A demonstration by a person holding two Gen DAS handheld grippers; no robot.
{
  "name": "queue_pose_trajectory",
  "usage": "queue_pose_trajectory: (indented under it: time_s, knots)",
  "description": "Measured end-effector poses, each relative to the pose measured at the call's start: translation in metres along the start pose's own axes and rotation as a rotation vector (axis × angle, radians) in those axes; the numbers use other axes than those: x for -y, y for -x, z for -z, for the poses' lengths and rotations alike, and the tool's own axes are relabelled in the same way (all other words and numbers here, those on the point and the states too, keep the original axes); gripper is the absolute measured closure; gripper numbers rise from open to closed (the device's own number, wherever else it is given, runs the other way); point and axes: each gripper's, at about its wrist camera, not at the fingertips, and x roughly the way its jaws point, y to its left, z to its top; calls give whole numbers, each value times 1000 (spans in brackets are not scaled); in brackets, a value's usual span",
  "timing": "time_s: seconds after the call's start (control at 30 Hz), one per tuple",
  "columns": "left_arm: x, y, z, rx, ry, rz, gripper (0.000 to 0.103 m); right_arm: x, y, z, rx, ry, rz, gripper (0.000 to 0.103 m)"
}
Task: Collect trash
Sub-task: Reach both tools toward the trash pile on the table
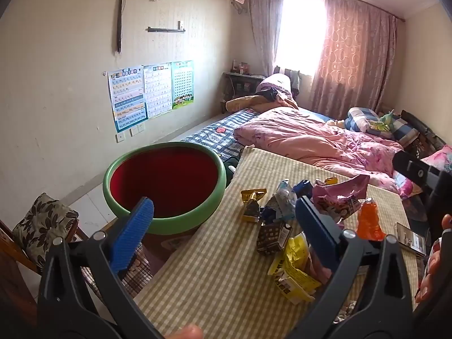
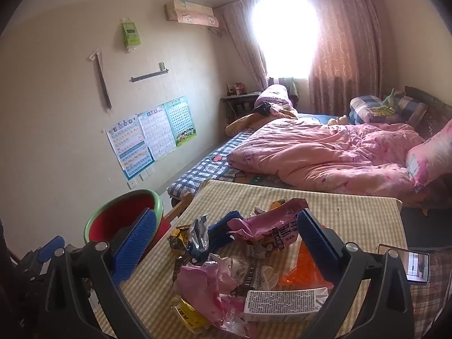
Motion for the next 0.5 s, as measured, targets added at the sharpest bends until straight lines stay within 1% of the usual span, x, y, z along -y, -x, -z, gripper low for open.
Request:
queue_pose_trajectory:
  time_s: [0.13,0.23,0.37,0.43,0.5]
  knots:
    - [-2,0,0,9,16,-31,5,0,0,0,-2,1,-2,7]
    - [-6,-1,-1,21,30,-37,5,1,0,0,0,0,-7,7]
    - [-7,0,-1,44,47,-8,5,1,-3,1,-4,0,-12,7]
    - [-7,0,-3,38,42,-1,5,-1,-4,1,-7,2,-17,7]
    - [-4,-3,-3,16,25,0,5,-2,-5,1,-8,6,-21,7]
